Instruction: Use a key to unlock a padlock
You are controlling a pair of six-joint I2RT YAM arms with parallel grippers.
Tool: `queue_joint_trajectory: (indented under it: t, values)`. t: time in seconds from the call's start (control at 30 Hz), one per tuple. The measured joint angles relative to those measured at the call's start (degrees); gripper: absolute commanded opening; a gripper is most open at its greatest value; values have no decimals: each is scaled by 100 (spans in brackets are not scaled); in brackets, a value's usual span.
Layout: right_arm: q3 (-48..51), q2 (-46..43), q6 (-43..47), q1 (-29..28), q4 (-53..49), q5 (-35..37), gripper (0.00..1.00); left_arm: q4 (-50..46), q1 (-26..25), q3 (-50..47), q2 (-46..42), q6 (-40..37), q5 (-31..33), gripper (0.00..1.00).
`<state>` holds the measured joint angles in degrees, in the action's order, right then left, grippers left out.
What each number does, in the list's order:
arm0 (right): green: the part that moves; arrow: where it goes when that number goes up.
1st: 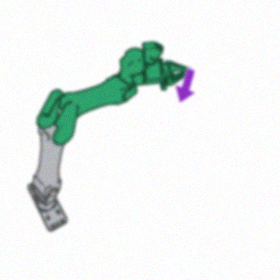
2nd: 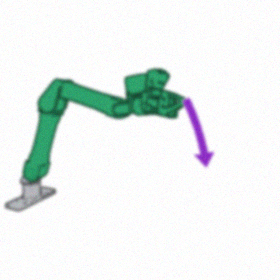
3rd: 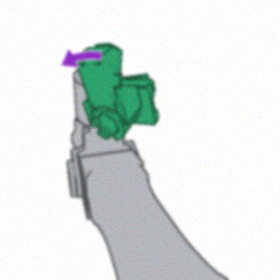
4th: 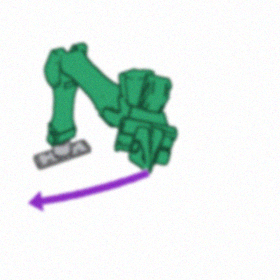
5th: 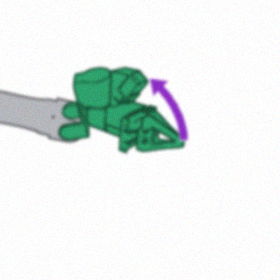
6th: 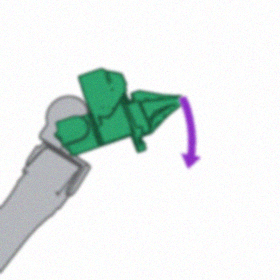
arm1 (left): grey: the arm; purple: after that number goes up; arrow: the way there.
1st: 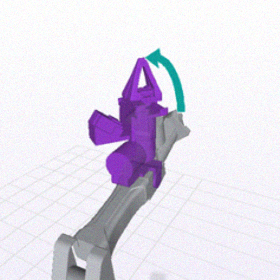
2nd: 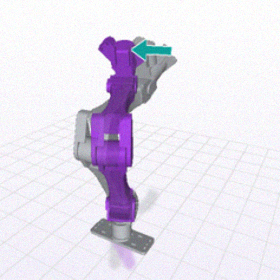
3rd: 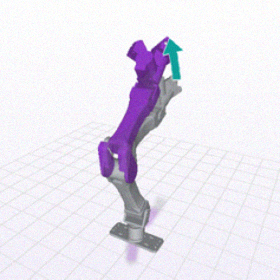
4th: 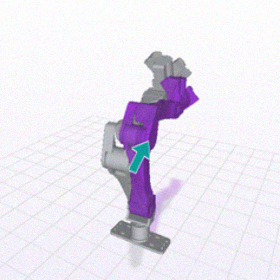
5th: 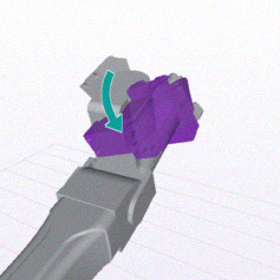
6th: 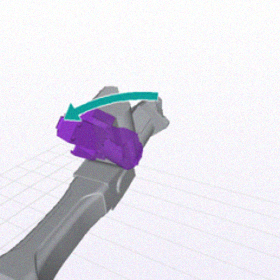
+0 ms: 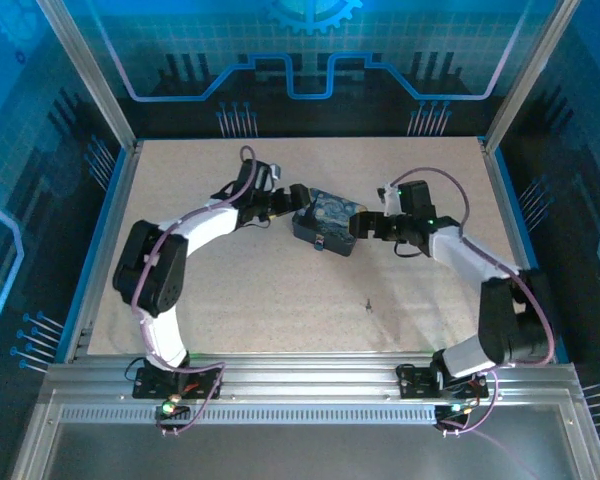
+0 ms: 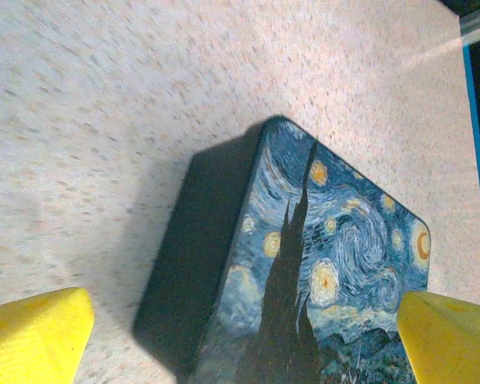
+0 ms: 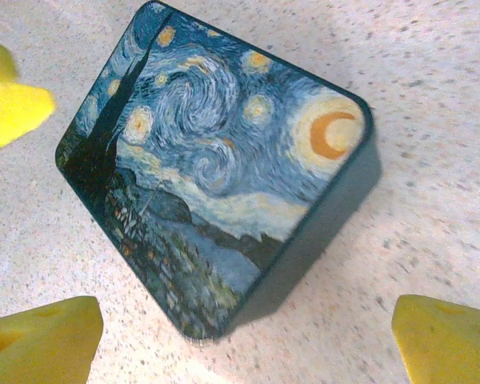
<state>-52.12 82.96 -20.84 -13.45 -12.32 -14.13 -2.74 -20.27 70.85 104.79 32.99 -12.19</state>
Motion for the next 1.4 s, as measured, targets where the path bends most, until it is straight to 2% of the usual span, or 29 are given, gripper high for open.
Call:
queue_joint_trajectory:
  t: [0.23, 0.37, 0.5, 0.67, 0.97, 1.23, 1.4]
  values:
    - [741, -1443, -289, -125, -1010, 426, 85, 273, -28, -1113, -1357, 15, 260, 99]
    - [1172, -1974, -533, -424, -1655, 479, 78, 505, -328, -1816, -1884, 160, 343, 99]
    - [1497, -2092, -776, -765, -2138, 527, 75, 717, -748, -2398, -2151, 343, 385, 99]
    - [1609, -1875, -994, -1329, -2463, 752, 71, 970, -1071, -2870, -2221, 573, 407, 99]
    - [1126, -673, -1075, -2162, -2710, 1368, 63, 1220, -1075, -2955, -2221, 612, 520, 99]
    - [835, 103, -1075, -2424, -2673, 1574, 54, 1213, -1075, -2957, -2225, 608, 566, 99]
    - [826, 245, -1117, -2463, -2669, 1655, 49, 1209, -1075, -2959, -2240, 592, 608, 99]
